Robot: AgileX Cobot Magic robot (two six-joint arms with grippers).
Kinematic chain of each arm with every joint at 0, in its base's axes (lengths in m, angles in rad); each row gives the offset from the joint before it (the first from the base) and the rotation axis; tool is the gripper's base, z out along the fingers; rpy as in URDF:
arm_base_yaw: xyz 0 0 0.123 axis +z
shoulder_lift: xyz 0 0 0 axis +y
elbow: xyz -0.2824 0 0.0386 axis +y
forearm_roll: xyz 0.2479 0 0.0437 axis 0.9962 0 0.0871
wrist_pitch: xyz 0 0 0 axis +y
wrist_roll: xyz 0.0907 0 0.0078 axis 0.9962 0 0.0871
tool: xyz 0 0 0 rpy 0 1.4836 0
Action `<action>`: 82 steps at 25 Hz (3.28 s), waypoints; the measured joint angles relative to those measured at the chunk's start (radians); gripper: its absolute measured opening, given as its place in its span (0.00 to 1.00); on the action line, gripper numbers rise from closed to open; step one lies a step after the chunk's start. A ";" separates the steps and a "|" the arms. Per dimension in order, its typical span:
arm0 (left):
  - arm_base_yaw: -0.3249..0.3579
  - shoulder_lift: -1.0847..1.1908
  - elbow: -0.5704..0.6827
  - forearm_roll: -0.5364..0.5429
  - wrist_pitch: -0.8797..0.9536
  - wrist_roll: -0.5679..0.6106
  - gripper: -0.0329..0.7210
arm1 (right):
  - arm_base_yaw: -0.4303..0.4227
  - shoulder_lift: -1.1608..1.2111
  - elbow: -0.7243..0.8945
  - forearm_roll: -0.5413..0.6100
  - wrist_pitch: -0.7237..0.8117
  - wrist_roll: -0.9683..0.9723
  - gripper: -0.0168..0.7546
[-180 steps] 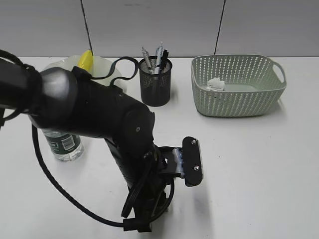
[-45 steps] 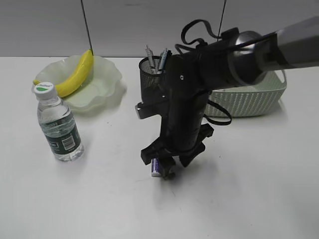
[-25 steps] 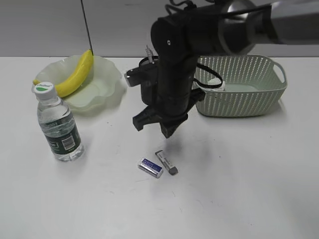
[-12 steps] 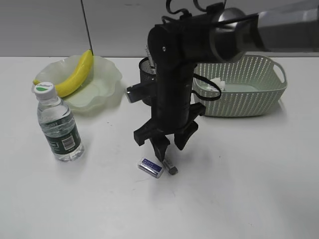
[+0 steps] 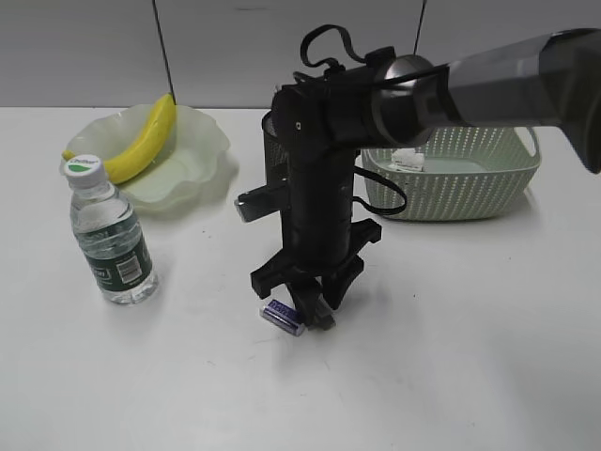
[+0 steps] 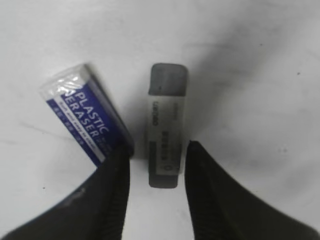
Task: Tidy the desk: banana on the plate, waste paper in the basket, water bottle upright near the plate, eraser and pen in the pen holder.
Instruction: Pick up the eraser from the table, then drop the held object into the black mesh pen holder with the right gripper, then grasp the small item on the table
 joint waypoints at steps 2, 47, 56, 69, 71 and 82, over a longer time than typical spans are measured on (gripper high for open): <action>0.000 0.000 0.000 0.000 0.000 0.000 0.45 | 0.000 0.000 0.000 0.001 0.001 0.000 0.34; 0.000 0.000 0.000 0.000 0.000 0.000 0.45 | -0.005 -0.152 -0.171 -0.412 -0.297 0.099 0.23; 0.000 0.000 0.000 0.000 0.000 0.000 0.45 | -0.084 -0.101 -0.171 -0.435 -0.546 0.154 0.23; 0.000 0.000 0.000 0.000 0.000 0.000 0.45 | -0.101 -0.024 -0.170 -0.372 -0.644 0.161 0.61; 0.000 0.000 0.000 0.000 0.000 0.000 0.45 | -0.101 -0.024 -0.171 -0.373 -0.636 0.171 0.66; 0.000 0.000 0.000 0.000 0.000 0.000 0.45 | -0.101 -0.214 -0.199 -0.293 -0.068 0.043 0.63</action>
